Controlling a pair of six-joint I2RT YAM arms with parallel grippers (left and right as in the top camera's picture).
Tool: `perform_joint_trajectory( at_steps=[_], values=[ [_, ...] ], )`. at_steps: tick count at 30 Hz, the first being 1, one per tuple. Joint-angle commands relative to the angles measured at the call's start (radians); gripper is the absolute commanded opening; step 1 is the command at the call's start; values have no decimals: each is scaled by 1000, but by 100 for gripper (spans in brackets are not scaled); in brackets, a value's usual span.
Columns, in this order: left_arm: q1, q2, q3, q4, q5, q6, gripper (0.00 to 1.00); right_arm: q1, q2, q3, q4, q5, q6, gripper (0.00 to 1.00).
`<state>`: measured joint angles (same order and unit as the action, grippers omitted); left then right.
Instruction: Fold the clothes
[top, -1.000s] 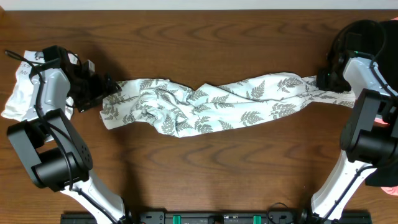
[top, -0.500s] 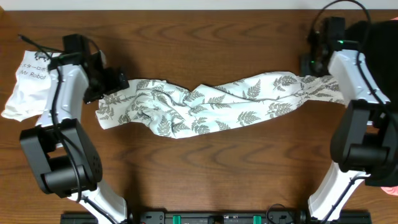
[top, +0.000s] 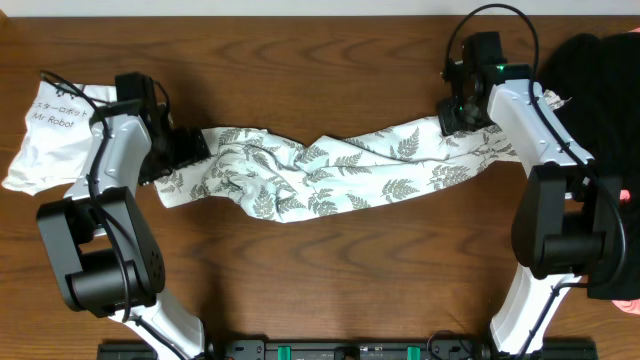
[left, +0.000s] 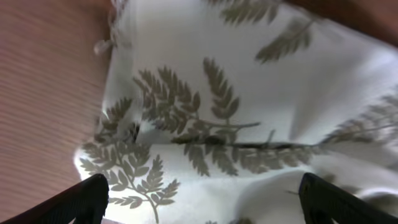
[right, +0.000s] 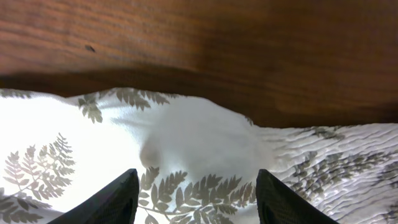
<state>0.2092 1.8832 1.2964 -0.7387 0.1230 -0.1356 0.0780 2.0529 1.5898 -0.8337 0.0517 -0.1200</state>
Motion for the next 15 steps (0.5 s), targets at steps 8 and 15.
perform_joint_trajectory(
  at_steps=[8, 15],
  values=[
    [3, 76, -58, 85, -38, -13, 98, 1, 1, -85, 30, -4, 14, 58],
    [3, 139, -58, 93, 129, 4, 93, 1, 1, -121, 76, -4, 14, 58]
  ],
)
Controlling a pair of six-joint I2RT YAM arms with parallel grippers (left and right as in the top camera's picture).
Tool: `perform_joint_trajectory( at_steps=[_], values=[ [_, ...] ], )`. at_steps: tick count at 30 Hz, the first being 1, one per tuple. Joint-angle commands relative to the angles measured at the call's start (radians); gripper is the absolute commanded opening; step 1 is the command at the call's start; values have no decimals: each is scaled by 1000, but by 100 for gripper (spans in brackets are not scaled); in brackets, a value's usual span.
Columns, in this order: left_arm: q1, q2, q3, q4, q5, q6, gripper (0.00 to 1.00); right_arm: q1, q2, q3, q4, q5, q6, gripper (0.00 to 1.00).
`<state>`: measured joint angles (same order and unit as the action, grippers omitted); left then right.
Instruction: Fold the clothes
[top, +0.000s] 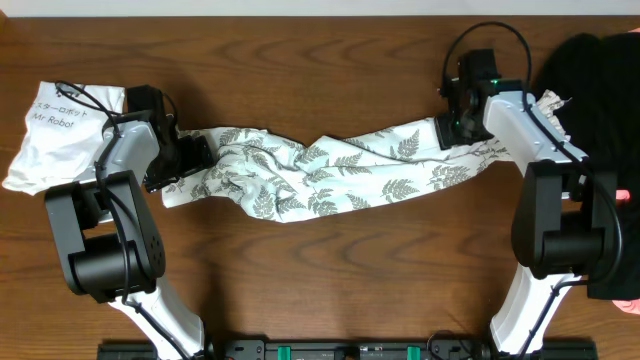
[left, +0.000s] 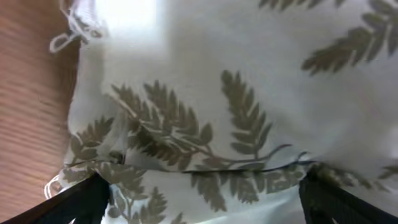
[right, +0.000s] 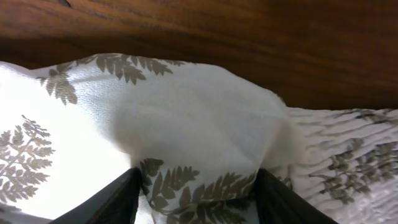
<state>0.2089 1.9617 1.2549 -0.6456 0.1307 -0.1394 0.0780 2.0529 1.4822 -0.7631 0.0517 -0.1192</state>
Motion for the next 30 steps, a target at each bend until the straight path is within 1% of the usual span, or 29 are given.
perform_joint_trajectory(
  at_steps=[1, 3, 5, 10, 11, 12, 13, 18, 23, 25, 26, 30],
  values=[
    [4, 60, -17, 1, 159, 17, 89, 1, 1, -13, 7, -4, 13, 58],
    [4, 60, -16, 4, 224, 43, 83, 1, 1, -13, 10, -4, 13, 58],
    [4, 60, -16, 2, 268, 64, 72, 1, 1, -13, 12, -4, 13, 58],
    [4, 60, -16, 0, 281, 68, 34, 1, 1, -13, 12, -4, 13, 58],
    [4, 60, -16, 0, 281, 68, 25, 1, 1, -13, 12, -4, 13, 58],
    [4, 60, -16, 1, 281, 68, 15, 1, 1, -13, 12, -4, 13, 58],
    [6, 60, -14, 0, 280, 68, 7, 1, 1, -13, 12, -4, 13, 58],
    [54, 35, 23, -11, 281, 68, 6, 1, 1, -13, 13, -4, 13, 57],
    [121, -39, 59, -31, 260, 68, 6, 2, 1, -12, 28, -4, -10, 57],
    [142, -74, 60, -34, 185, 68, 6, 2, 1, -12, 31, -6, -10, 57],
    [150, -93, 60, -40, 126, 70, 6, 2, 1, -12, 31, -13, -10, 57],
    [166, -146, 60, -51, -31, 114, 6, 2, 1, -13, 35, -60, -10, 57]
  ],
)
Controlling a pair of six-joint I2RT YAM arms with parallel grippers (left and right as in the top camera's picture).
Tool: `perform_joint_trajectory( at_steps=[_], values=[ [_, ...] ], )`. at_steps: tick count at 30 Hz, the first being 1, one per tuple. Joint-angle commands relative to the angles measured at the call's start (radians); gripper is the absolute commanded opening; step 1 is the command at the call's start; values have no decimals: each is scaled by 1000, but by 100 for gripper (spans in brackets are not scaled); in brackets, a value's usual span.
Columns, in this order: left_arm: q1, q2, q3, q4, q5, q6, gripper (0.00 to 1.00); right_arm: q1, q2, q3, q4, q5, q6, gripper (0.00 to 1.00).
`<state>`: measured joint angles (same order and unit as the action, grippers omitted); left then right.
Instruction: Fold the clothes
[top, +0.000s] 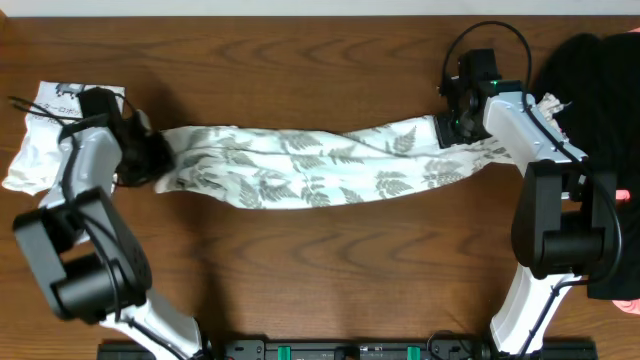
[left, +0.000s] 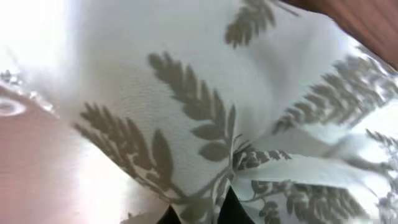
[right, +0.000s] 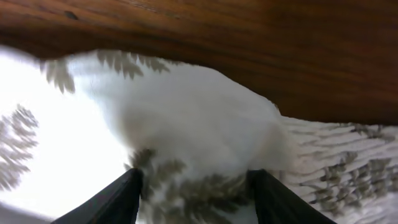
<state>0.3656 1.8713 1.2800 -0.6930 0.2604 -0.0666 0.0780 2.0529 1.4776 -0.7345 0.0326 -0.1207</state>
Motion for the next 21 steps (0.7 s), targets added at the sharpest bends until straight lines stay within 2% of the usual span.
perform_joint_trajectory(
  at_steps=[1, 14, 21],
  values=[
    [10, -64, 34, -3, -171, 51, 6, 2, 1, -8, 9, -50, -8, 57],
    [10, -90, 43, 9, -194, 118, 6, 31, 1, -8, 126, -309, -33, 61],
    [-22, -175, 97, -9, -199, 119, 6, 60, -16, 68, 174, -321, -34, 64]
  ],
)
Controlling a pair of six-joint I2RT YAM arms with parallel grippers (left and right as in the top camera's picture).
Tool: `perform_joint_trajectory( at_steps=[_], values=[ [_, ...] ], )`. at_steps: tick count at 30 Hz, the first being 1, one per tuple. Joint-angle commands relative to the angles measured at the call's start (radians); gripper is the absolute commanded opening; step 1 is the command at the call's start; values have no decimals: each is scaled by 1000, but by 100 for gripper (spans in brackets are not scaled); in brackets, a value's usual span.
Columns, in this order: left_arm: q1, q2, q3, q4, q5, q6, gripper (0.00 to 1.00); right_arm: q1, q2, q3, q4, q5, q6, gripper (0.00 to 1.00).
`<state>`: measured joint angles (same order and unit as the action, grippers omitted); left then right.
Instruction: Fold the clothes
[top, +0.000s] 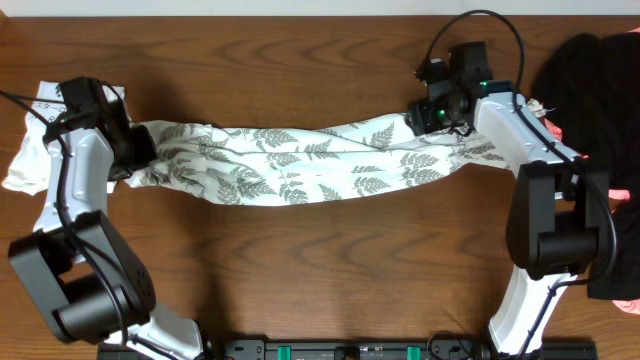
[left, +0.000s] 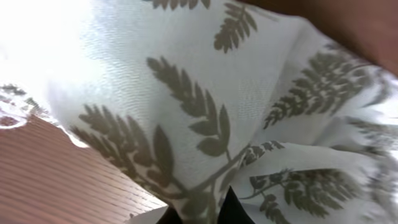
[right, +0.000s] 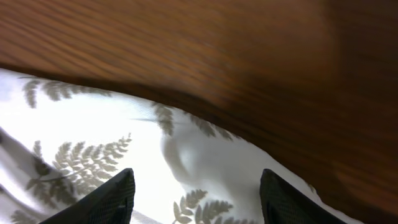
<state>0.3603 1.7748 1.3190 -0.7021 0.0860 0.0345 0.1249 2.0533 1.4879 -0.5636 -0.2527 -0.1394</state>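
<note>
A long white cloth with a grey fern print (top: 300, 170) lies stretched across the wooden table (top: 320, 280) from left to right. My left gripper (top: 135, 152) is shut on its left end. In the left wrist view the fabric (left: 186, 93) fills the frame and runs down into the closed jaws of that gripper (left: 205, 214). My right gripper (top: 428, 112) is open over the cloth's upper edge near its right end. In the right wrist view its fingers (right: 118, 199) stand wide apart over the print (right: 93, 137), with nothing pinched between them.
A white T-shirt with printed lettering (top: 40, 140) lies at the far left, partly under the cloth's end. A black garment (top: 600, 90) lies piled at the right edge. The arms' bases stand along the front edge.
My right gripper has moved to the left along the cloth's top edge and stands over a different patch of print. The left gripper, still shut on the end, has shifted slightly up and left.
At first the cloth lay bunched in the middle, with both grippers open over its ends. Then both were closer to the fabric. Later the left was shut on the left end, further left, and the cloth lay drawn out straight. It remains stretched now.
</note>
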Motion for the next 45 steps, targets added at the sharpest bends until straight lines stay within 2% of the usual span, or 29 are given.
perform_joint_trajectory(
  at_steps=[1, 11, 16, 23, 28, 35, 45],
  values=[
    [-27, -94, 64, 0, -24, 18, 6, 13, -22, 73, 1, -35, -15, 64],
    [-199, -143, 69, -15, -55, 86, 6, -31, -104, 128, -69, 52, -4, 70],
    [-335, -143, 69, -19, -100, 85, 6, -61, -123, 128, -122, 131, -4, 70],
    [-544, -142, 69, -30, -184, 85, 6, -99, -123, 128, -154, 133, -3, 70],
    [-650, -142, 69, -29, -188, 85, 6, -109, -123, 128, -161, 133, -4, 70],
    [-741, -141, 69, -29, -188, 76, 6, -109, -123, 127, -171, 133, -4, 70],
    [-805, -81, 69, 31, -188, 58, 6, -109, -123, 127, -185, 133, -4, 70]
  ],
)
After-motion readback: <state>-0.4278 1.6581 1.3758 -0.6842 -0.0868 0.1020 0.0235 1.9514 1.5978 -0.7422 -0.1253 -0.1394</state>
